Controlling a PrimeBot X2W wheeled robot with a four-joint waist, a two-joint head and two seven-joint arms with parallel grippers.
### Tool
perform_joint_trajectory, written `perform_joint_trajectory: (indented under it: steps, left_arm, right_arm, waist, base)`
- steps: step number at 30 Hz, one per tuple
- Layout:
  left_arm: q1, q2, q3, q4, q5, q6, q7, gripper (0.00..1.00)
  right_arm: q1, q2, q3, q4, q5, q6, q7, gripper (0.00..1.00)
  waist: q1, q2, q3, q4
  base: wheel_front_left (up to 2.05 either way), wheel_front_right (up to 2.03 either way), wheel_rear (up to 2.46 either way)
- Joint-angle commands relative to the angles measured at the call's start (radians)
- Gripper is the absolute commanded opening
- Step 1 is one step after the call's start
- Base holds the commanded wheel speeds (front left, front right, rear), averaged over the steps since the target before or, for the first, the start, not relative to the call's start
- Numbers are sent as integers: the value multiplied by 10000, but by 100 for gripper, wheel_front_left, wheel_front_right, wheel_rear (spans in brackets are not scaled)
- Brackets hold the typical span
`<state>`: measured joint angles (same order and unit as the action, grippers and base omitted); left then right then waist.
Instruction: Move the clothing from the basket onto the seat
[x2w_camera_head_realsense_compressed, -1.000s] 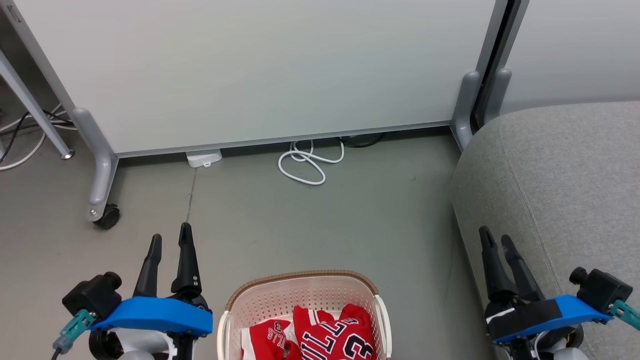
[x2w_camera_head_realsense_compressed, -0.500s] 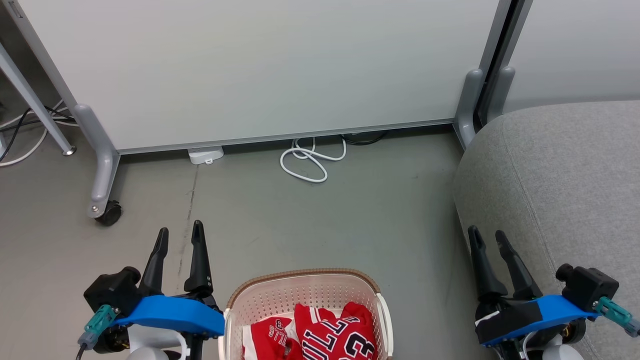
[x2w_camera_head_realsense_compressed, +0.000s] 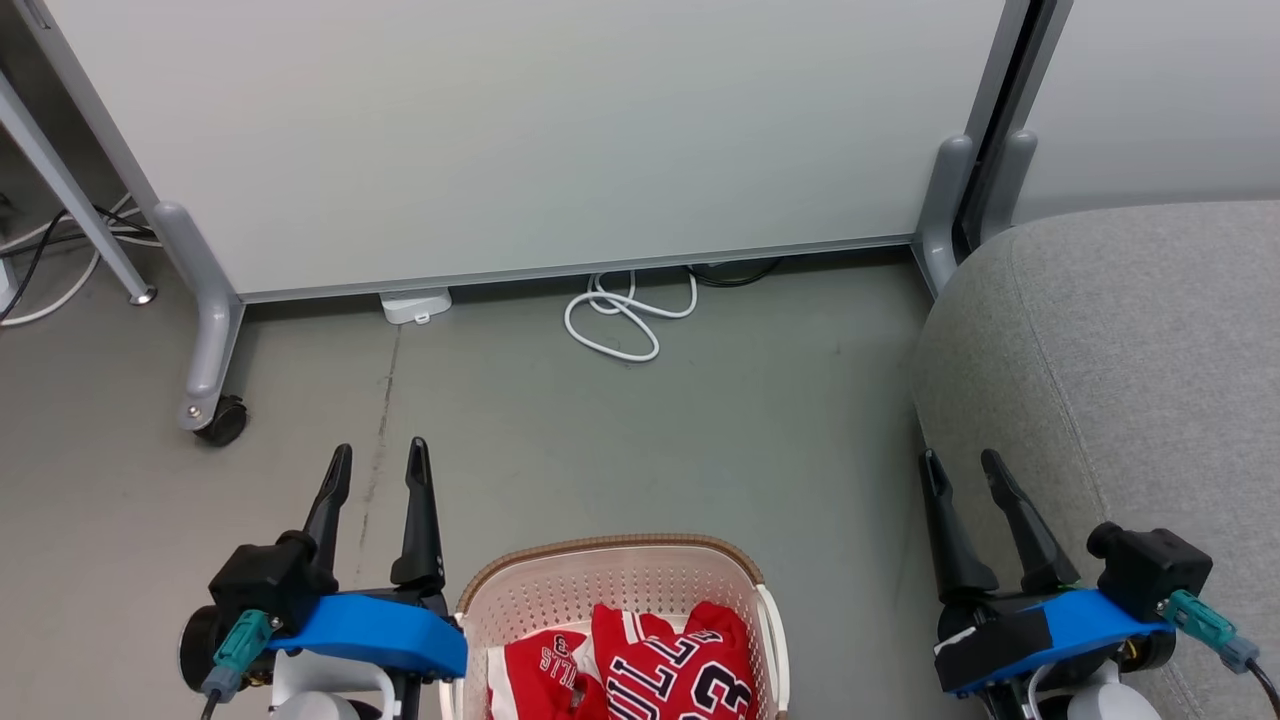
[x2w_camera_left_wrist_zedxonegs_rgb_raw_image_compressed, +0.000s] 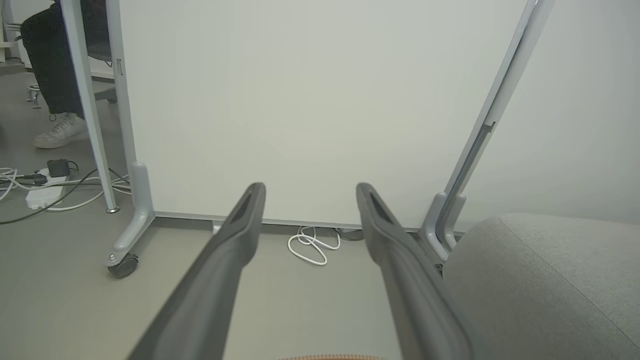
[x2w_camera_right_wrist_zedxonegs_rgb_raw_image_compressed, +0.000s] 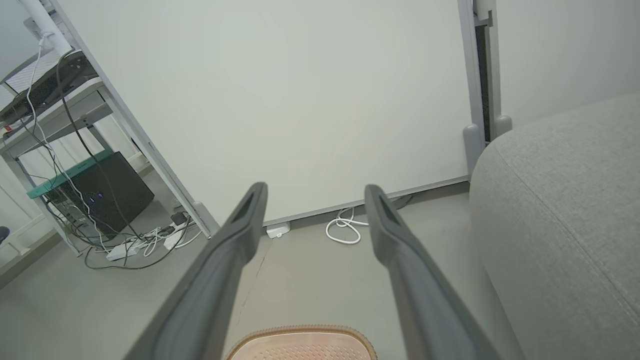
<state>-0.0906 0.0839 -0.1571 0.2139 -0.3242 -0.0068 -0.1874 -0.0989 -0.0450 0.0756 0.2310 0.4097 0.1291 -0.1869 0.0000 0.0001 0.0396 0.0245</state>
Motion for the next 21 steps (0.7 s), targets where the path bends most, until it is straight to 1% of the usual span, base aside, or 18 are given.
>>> perform_joint_trajectory:
  steps: [1,21]
  left_arm:
    - [-224,68,-45,-83,201,48,-74,100]
    - [-305,154,-404,-89,1848,233,-486,100]
  right_arm:
    - [-152,-62,33,-60,-189,19,-82,100]
    - [-220,-71,183,-84,-1906,23,-489,100]
  waist:
    - [0,-1,5,1]
    - [0,-1,131,108]
  base:
    - [0,0,0]
    - [0,0,0]
